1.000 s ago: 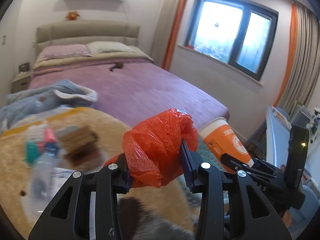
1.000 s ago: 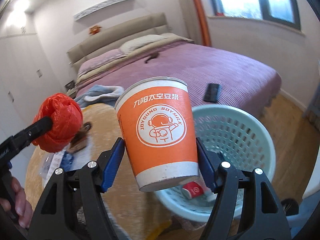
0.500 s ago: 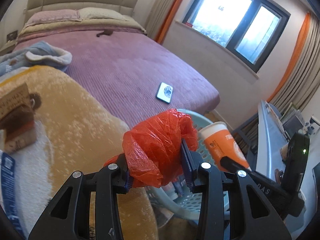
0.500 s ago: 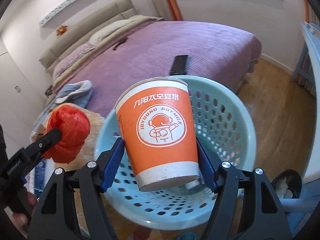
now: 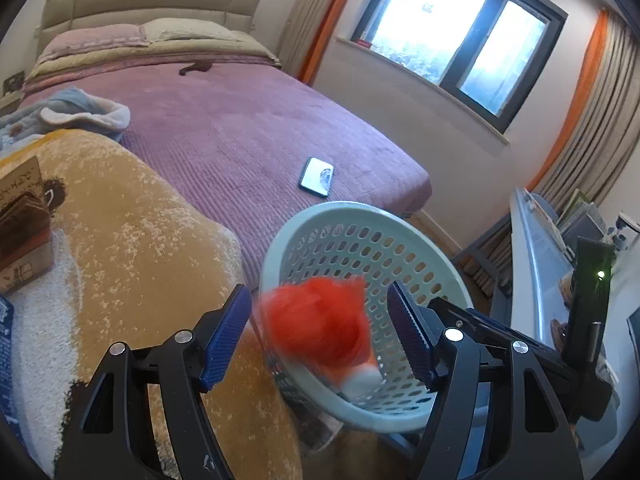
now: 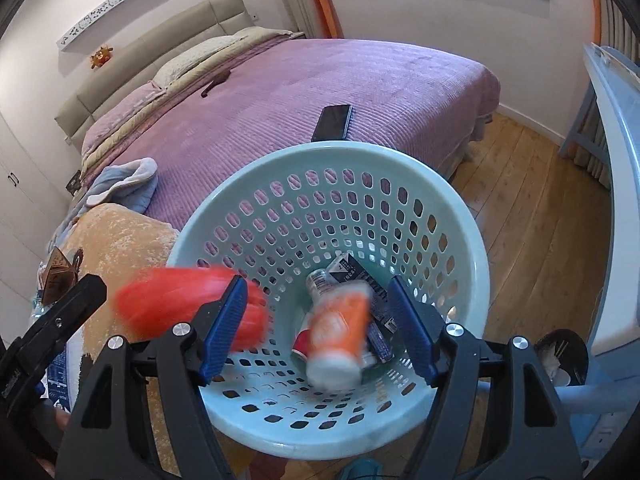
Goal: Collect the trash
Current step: 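Carry bag and orange cup over the blue basket and release both, then grasp the clear plastic bottle with left gripper while right gripper grasps the white carton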
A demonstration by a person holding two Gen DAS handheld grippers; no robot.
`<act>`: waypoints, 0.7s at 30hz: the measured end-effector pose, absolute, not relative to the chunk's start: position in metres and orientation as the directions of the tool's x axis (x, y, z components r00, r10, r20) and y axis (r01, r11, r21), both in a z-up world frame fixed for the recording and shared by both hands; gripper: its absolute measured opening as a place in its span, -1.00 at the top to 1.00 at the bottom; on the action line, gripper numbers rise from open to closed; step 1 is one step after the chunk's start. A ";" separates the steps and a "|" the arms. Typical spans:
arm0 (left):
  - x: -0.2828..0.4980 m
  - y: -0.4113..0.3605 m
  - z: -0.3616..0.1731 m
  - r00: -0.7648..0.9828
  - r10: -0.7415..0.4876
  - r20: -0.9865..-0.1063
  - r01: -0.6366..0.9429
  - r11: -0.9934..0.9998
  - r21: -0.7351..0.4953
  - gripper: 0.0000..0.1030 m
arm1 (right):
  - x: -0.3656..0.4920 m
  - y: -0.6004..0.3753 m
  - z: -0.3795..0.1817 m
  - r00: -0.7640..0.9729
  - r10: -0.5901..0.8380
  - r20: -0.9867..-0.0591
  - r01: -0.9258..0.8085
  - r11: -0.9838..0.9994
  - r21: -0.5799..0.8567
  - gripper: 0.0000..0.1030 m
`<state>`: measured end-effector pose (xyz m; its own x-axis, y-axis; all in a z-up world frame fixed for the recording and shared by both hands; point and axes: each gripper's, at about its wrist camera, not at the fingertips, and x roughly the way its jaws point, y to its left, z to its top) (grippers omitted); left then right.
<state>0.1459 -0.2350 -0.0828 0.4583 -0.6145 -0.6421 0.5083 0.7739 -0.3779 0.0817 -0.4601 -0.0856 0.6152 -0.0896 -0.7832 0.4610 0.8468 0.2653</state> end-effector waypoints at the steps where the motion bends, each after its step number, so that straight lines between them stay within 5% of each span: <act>1: 0.142 -0.235 -0.080 0.461 -0.618 -0.637 0.515 0.771 -0.376 -0.33 | 0.080 -0.457 -0.083 0.620 -0.091 -0.779 0.456 0.850 0.264 -0.33; 14: 0.069 -0.156 -0.024 0.611 -0.582 -0.536 0.513 0.807 -0.291 -0.38 | 0.058 -0.386 -0.027 0.741 -0.015 -0.671 0.270 0.922 0.278 -0.33; 21: 0.040 -0.081 -0.001 0.725 -0.467 -0.506 0.404 0.883 -0.237 -0.45 | 0.051 -0.323 -0.003 0.783 0.093 -0.615 0.113 0.951 0.288 -0.33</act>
<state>0.0398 -0.0809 -0.0011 0.7247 -0.4673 -0.5064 0.4039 0.8835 -0.2372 0.0507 -0.3231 -0.0028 0.7829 0.0934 -0.6151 0.1131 0.9508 0.2884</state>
